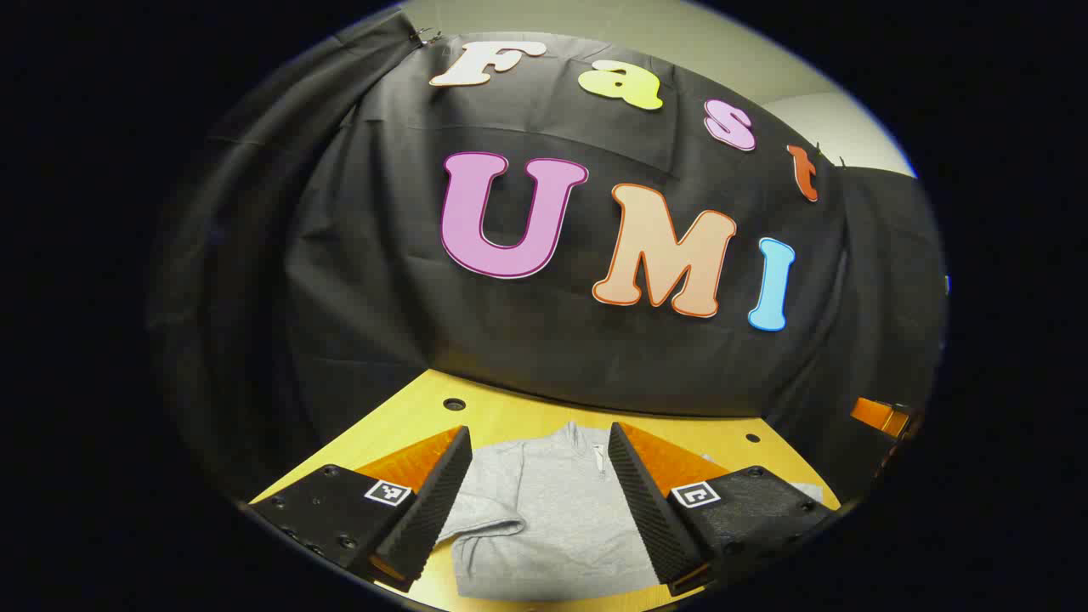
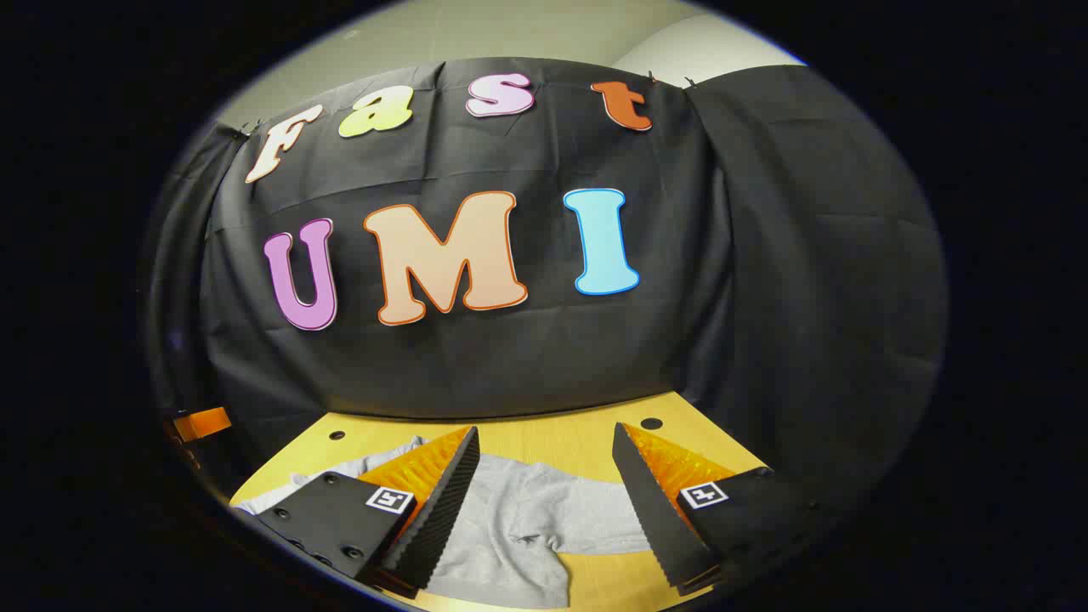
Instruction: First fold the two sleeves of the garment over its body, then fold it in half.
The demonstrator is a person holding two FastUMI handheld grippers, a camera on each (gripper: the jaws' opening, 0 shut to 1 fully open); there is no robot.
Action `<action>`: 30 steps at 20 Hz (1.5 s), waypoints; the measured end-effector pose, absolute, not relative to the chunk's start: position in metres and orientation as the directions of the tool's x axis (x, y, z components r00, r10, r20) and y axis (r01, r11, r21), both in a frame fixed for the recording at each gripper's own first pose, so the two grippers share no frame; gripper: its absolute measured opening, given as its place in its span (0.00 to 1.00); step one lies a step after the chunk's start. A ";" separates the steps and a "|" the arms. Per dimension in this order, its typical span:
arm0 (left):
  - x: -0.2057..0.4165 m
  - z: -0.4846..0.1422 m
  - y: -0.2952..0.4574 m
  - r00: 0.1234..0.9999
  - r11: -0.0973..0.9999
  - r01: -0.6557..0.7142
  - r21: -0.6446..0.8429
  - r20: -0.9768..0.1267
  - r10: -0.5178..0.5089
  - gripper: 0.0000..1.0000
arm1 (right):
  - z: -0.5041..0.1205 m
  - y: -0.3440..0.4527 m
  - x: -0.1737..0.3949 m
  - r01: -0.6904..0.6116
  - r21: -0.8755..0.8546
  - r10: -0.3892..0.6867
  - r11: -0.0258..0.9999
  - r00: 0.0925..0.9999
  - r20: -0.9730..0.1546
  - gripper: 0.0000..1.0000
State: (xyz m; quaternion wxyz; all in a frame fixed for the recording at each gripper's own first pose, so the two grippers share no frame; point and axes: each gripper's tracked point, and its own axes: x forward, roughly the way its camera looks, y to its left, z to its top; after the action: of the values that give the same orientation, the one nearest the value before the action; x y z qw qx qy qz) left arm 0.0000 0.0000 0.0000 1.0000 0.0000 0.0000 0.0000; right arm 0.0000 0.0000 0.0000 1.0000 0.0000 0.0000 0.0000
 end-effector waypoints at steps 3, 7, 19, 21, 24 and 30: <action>-0.001 0.000 0.000 1.000 1.000 -0.008 0.002 0.001 0.008 0.94 | -0.002 -0.007 -0.002 0.010 -0.005 -0.010 1.000 1.000 -0.004 0.98; -0.002 -0.005 -0.005 1.000 1.000 -0.003 0.016 -0.006 0.003 0.95 | -0.003 -0.014 -0.003 0.024 -0.021 -0.024 0.999 1.000 -0.006 0.98; -0.002 -0.017 -0.014 0.999 1.000 0.005 0.021 -0.033 -0.004 0.94 | -0.017 -0.103 -0.001 0.190 -0.020 -0.190 0.982 0.982 -0.015 0.98; -0.002 -0.016 -0.016 0.999 1.000 0.005 0.029 -0.035 -0.004 0.95 | -0.023 -0.131 0.003 0.241 -0.016 -0.241 0.970 0.970 -0.026 0.98; -0.002 -0.019 -0.018 0.999 1.000 0.004 0.027 -0.041 -0.003 0.95 | -0.037 -0.172 0.010 0.309 -0.010 -0.309 0.951 0.950 -0.050 0.95; -0.002 -0.023 -0.015 0.998 0.999 -0.018 0.027 -0.056 0.020 0.95 | -0.077 -0.228 0.022 0.384 -0.014 -0.383 0.923 0.916 -0.123 0.98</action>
State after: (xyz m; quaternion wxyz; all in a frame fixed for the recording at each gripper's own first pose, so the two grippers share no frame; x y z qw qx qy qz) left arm -0.0018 -0.0149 -0.0231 0.9995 0.0134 0.0280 0.0095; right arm 0.0222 -0.2278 -0.0773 0.9787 0.0052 0.0619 -0.1958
